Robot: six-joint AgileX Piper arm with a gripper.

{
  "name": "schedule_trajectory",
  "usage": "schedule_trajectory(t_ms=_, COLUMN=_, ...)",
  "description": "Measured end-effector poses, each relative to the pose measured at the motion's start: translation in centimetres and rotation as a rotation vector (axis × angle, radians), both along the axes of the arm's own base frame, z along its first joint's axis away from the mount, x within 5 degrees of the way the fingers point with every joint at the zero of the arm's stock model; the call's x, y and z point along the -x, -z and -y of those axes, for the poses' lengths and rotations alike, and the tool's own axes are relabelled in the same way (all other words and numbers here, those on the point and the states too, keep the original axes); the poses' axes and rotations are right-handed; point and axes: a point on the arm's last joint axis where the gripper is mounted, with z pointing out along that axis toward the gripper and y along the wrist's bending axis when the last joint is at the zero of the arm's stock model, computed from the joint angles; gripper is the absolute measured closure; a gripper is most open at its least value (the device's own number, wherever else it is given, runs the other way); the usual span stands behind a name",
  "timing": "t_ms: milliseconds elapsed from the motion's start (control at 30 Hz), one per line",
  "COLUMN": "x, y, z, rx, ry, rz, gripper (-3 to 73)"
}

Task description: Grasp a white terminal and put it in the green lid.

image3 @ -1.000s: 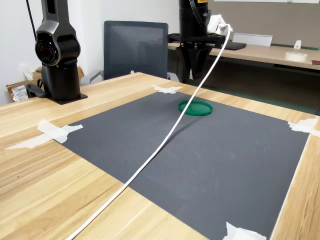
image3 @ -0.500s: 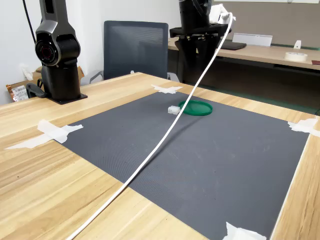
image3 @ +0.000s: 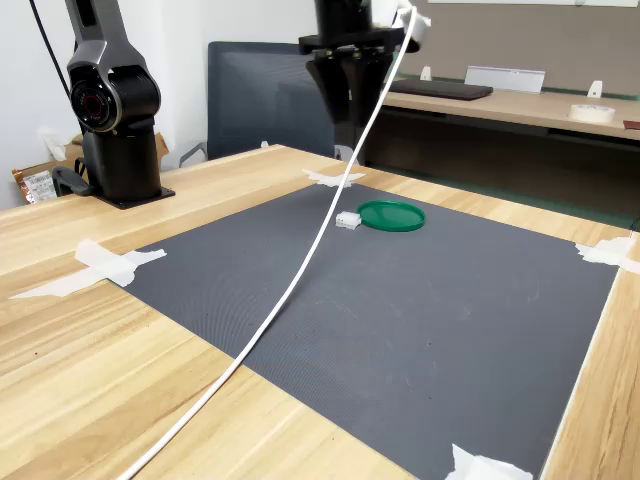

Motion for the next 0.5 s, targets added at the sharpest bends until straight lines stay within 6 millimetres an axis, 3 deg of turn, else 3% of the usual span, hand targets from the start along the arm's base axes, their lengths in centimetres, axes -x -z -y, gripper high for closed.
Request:
schedule_trajectory(t_ms=200, x=1.2, y=1.6, z=0.8, rx=0.017, ry=0.004, rz=0.007, gripper=25.0)
schedule_trajectory(t_ms=500, x=1.2, y=1.6, z=0.9, rx=0.007, ry=0.085, rz=0.005, gripper=24.9)
